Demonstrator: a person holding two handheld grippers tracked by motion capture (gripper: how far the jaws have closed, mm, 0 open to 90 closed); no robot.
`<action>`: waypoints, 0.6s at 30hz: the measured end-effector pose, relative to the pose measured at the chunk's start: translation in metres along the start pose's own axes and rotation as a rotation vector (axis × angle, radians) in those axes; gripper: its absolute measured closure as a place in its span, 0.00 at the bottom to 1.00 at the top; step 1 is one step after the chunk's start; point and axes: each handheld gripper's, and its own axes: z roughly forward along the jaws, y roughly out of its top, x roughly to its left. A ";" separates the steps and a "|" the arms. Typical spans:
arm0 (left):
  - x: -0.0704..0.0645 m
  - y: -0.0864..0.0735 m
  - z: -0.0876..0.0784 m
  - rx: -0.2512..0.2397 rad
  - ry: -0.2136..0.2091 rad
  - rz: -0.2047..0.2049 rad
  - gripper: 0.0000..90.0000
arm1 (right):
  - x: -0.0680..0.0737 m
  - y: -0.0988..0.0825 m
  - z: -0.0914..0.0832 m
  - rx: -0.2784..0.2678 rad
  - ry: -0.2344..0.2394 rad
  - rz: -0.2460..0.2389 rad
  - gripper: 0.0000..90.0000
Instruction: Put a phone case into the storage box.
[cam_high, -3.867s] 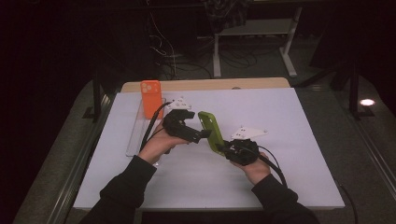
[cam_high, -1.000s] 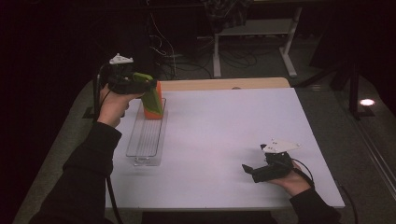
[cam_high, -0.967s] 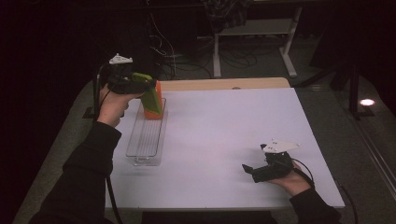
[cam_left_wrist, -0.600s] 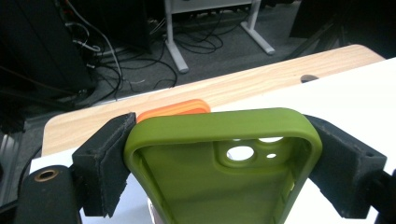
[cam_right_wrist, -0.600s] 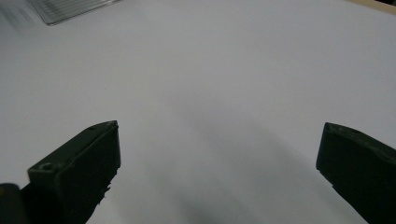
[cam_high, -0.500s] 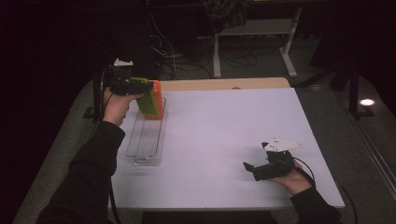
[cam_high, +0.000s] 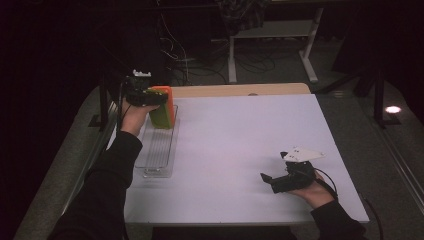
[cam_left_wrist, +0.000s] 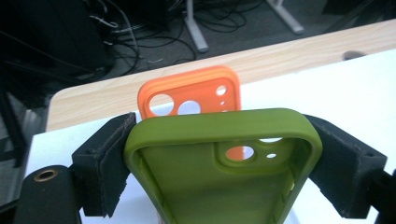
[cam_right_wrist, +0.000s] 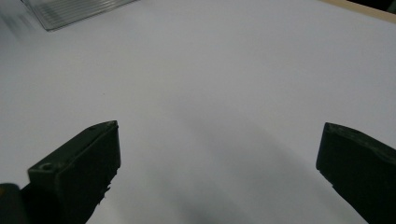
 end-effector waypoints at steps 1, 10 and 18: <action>-0.001 -0.001 0.003 0.005 0.007 -0.006 0.17 | 0.000 0.000 0.000 0.000 0.001 0.001 0.00; -0.002 -0.009 0.020 0.024 0.037 -0.005 0.16 | 0.002 0.001 -0.002 -0.005 0.000 0.001 0.00; 0.000 -0.010 0.027 -0.001 0.046 -0.025 0.13 | 0.002 0.001 -0.001 -0.003 0.004 -0.002 0.00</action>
